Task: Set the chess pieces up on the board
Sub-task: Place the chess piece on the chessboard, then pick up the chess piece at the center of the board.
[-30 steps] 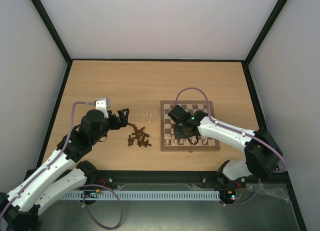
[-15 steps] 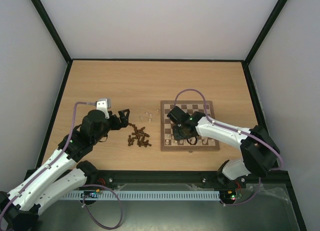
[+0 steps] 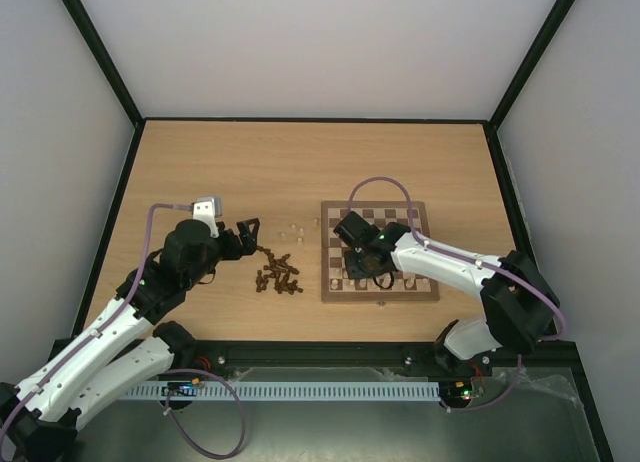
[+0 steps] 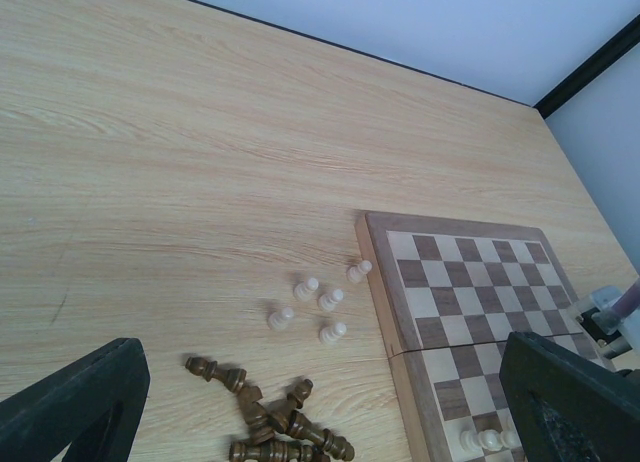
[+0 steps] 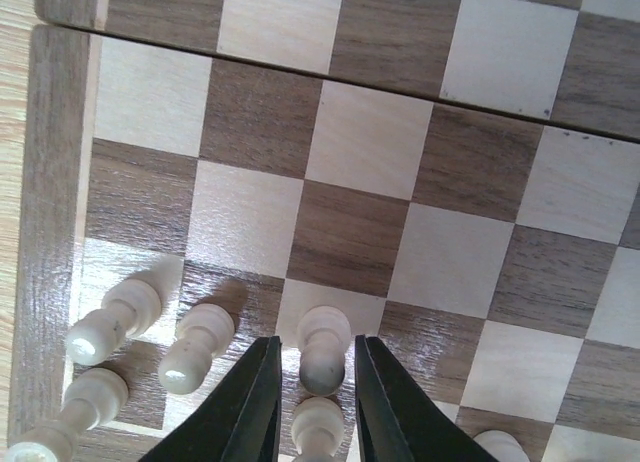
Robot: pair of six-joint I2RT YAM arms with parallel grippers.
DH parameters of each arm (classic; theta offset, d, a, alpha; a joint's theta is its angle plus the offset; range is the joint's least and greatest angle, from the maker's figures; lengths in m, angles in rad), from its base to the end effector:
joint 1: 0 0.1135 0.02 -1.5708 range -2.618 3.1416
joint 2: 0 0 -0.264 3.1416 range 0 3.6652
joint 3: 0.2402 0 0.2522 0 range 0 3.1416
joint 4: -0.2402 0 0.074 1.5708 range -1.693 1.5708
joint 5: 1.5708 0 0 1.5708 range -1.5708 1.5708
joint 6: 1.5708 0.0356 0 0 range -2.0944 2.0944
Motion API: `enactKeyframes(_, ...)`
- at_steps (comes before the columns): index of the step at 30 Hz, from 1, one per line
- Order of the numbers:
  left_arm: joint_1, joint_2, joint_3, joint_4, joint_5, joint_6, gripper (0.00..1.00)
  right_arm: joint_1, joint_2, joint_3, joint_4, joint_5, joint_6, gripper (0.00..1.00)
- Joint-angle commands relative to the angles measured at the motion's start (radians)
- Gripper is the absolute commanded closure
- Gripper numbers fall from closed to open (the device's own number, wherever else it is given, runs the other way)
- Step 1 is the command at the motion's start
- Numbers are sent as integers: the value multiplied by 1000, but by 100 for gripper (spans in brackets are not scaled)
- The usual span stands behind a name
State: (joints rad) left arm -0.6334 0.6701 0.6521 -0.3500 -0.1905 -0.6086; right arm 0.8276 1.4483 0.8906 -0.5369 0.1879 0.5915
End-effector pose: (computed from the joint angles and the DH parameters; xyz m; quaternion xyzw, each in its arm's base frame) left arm 0.1336 -0.0897 0.2938 -0.0436 0.8214 -0.2639 0.5037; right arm 0.1925 0.1997 0.1999 -0.0920 0.9634 0.0838 0.2375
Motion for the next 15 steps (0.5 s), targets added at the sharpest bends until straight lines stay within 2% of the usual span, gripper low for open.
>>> enactKeyframes(1,5,-3,-9,13,2,13,1,-2,0,51,-60,24,-5,77)
enactKeyframes(6,6,2,-4,13,2,14,1,-3,30,172,-103,68,-34,70)
enactKeyframes(10,6,-6,-2,6,-4,13,1,-1,82,270,-93,43,-66,63)
enactKeyframes(12,6,-17,1,-1,-11,10,1,0,116,309,-77,25,-78,57)
enactKeyframes(15,6,-36,6,-11,-15,1,1,1,172,358,-45,-11,-97,40)
